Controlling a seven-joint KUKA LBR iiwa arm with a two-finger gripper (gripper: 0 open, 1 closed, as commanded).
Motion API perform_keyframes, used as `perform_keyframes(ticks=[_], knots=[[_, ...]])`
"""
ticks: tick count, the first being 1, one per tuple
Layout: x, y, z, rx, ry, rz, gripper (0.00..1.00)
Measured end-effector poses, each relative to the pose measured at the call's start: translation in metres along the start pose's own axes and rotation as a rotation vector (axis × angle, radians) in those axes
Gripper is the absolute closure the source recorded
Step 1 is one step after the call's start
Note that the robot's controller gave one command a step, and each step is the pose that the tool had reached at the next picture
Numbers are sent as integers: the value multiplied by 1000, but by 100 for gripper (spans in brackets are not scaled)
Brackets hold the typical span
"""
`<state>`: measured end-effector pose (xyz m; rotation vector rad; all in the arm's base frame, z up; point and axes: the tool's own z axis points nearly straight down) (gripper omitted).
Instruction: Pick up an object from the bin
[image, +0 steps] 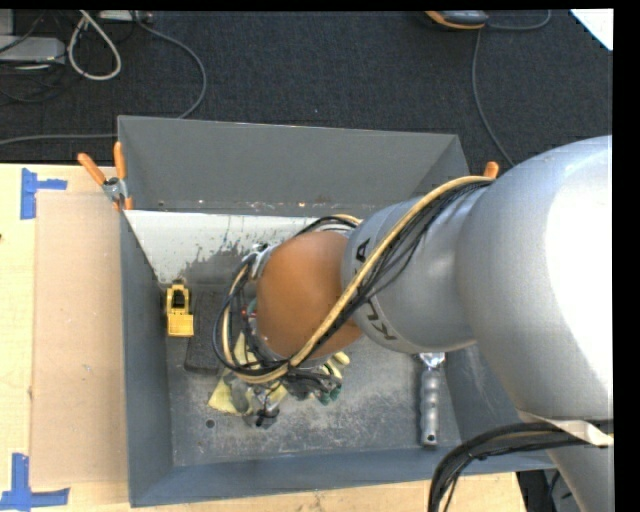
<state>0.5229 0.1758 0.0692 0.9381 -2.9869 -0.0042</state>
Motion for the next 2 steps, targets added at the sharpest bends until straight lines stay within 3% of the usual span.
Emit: perform_keyframes(ticks=[1, 2], knots=[[0, 0, 0, 0, 0, 1, 100], [18, -5, -2, -1, 3, 19, 100]])
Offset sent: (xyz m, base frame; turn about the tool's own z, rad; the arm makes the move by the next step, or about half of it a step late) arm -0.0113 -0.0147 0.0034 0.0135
